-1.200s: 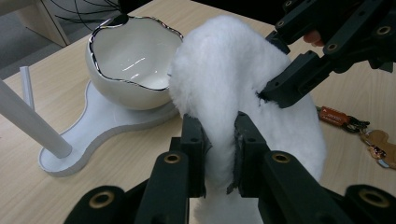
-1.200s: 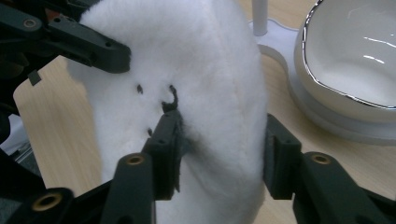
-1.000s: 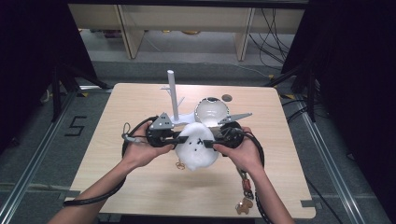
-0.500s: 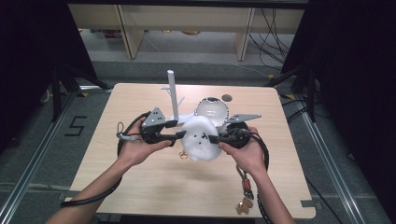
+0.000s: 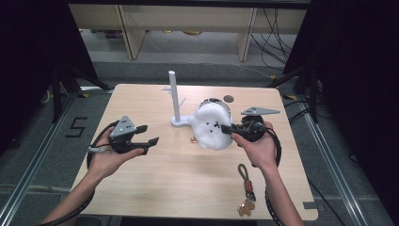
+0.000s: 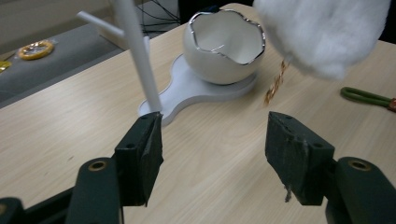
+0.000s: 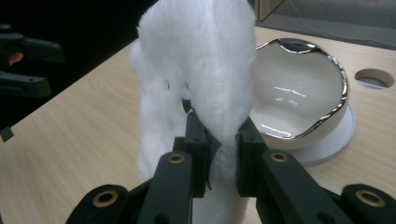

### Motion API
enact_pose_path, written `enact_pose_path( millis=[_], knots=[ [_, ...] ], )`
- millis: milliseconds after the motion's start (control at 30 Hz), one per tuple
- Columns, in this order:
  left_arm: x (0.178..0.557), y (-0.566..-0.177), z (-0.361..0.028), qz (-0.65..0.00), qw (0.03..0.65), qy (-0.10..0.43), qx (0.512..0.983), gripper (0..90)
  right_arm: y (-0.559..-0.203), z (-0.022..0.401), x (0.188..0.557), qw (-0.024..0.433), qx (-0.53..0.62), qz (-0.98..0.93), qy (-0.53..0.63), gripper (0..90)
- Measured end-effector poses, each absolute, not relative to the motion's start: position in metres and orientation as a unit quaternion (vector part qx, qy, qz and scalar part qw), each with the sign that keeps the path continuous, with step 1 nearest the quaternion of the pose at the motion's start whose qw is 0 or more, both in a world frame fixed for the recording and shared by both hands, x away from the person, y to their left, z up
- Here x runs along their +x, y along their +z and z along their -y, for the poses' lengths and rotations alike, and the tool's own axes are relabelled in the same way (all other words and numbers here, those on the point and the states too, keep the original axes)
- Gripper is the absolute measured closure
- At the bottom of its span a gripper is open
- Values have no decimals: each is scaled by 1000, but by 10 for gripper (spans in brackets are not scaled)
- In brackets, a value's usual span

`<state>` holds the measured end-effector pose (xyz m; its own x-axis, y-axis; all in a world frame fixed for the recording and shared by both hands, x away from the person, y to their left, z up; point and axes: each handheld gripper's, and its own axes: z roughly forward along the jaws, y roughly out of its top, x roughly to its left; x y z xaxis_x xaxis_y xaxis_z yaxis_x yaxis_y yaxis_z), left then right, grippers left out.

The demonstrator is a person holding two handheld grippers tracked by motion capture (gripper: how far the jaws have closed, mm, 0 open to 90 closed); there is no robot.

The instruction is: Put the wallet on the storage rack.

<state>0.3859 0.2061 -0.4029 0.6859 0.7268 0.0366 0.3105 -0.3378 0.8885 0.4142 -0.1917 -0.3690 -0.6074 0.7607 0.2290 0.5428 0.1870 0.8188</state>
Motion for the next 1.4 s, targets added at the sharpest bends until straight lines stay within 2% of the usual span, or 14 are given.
enact_pose_path(
  millis=[67, 100, 233, 267, 300, 333, 600, 667, 700, 867, 1167, 1400],
  knots=[
    [381, -408, -216, -338, 470, 223, 784, 349, -367, 196, 417, 119, 427, -758, 479, 797],
    [379, -411, -220, -342, 472, 224, 782, 346, -366, 199, 418, 136, 429, -757, 474, 797],
    [370, -421, -232, -359, 464, 233, 776, 334, -362, 205, 422, 124, 445, -745, 481, 797],
    [368, -423, -234, -363, 464, 233, 774, 332, -361, 208, 424, 142, 437, -748, 479, 797],
    [366, -426, -236, -368, 463, 233, 772, 330, -359, 207, 423, 127, 452, -739, 484, 797],
    [364, -428, -237, -371, 463, 233, 770, 330, -358, 210, 427, 142, 443, -743, 481, 797],
    [357, -443, -248, -394, 466, 225, 760, 331, -353, 217, 437, 152, 455, -734, 481, 797],
    [356, -444, -249, -395, 466, 224, 759, 331, -352, 218, 439, 153, 461, -729, 481, 797],
    [356, -444, -249, -395, 466, 224, 759, 331, -351, 219, 441, 169, 454, -733, 477, 797],
    [353, -447, -250, -398, 465, 224, 758, 331, -348, 217, 448, 160, 473, -725, 474, 797],
    [353, -450, -248, -398, 469, 220, 757, 332, -352, 217, 467, 183, 476, -729, 457, 796],
    [353, -451, -247, -400, 469, 220, 756, 334, -357, 208, 478, 180, 496, -720, 451, 795]
  ],
)
